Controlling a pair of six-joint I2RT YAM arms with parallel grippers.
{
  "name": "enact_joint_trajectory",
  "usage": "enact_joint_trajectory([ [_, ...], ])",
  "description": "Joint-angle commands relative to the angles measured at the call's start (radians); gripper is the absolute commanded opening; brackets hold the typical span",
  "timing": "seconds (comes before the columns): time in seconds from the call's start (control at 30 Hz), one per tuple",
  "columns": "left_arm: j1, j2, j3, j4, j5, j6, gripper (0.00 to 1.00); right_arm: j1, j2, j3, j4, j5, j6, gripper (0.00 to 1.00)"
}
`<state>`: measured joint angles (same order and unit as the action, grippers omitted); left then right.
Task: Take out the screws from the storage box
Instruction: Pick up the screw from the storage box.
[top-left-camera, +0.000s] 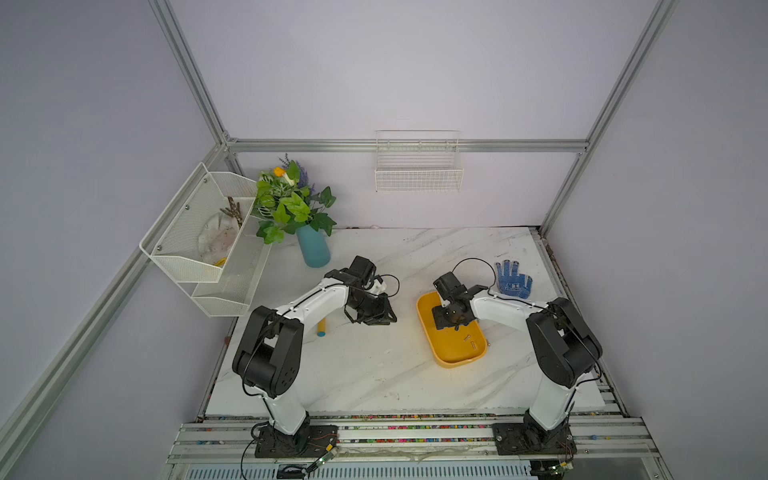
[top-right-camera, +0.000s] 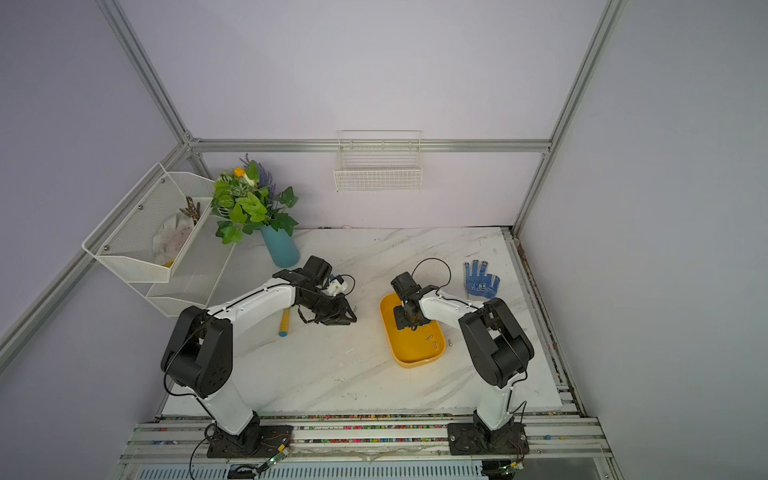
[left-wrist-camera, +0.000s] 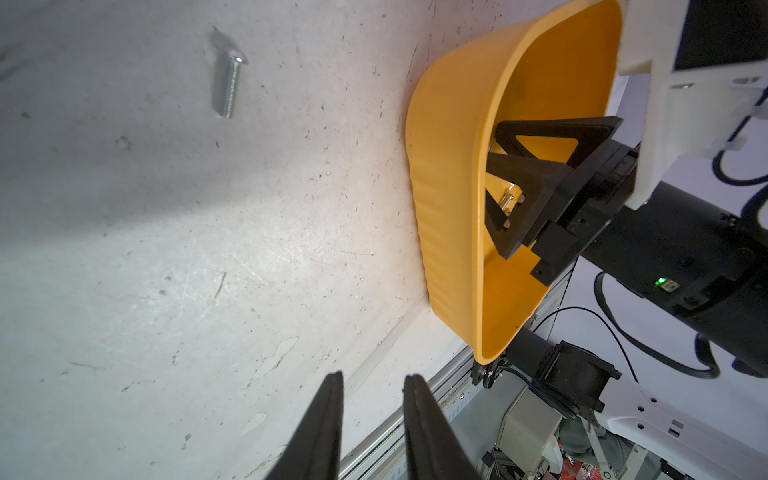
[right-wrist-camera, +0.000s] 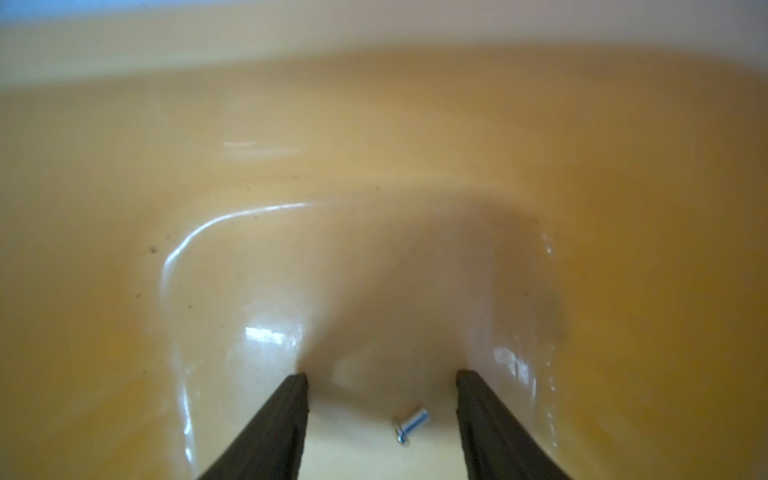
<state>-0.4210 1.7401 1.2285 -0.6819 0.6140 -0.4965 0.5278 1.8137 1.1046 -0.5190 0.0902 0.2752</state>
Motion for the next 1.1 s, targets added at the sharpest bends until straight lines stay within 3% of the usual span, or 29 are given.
enact_joint_trajectory([
  [0.0, 0.002, -0.002, 0.039, -0.020, 0.018, 0.015, 0.30, -0.006, 0.010, -0.041, -0.081, 0.005, -0.004, 0.59],
  [0.17, 0.002, -0.004, 0.037, -0.021, 0.020, 0.018, 0.30, -0.006, 0.012, -0.038, -0.074, -0.006, -0.018, 0.55],
  [0.27, 0.002, -0.003, 0.034, -0.025, 0.020, 0.019, 0.30, -0.008, 0.013, -0.043, -0.076, -0.012, -0.022, 0.46],
  [1.07, 0.002, -0.007, 0.044, -0.036, 0.017, 0.019, 0.30, -0.020, 0.006, -0.069, -0.062, -0.006, -0.062, 0.44],
])
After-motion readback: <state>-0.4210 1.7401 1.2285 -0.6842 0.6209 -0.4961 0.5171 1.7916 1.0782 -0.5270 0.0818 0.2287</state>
